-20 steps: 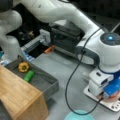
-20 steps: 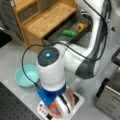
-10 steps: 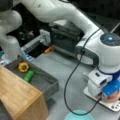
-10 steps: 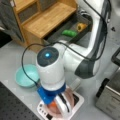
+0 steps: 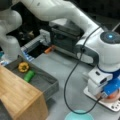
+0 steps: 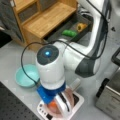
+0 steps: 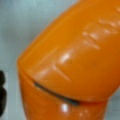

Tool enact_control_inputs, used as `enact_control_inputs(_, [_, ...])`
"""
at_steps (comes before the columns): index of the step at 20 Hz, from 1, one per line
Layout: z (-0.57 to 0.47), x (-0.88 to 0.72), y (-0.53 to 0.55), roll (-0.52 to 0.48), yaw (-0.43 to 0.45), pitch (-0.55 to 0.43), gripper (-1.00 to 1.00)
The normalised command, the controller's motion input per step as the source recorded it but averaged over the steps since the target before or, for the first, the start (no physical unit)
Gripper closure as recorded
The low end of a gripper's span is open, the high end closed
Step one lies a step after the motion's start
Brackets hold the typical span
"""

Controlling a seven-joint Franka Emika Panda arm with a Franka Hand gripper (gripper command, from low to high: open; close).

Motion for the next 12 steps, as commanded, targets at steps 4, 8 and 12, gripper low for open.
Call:
enact_control_inputs(4, [-0.03, -0.04, 0.08, -0.270, 0.014, -0.001, 1.00])
enact_control_inputs(8, [-0.15, 0.01, 0.08, -0.276, 0.000, 0.019, 1.00])
enact_control_inputs(12, [-0.18, 0.07, 0.06, -0.287, -0.009, 0.000, 1.00])
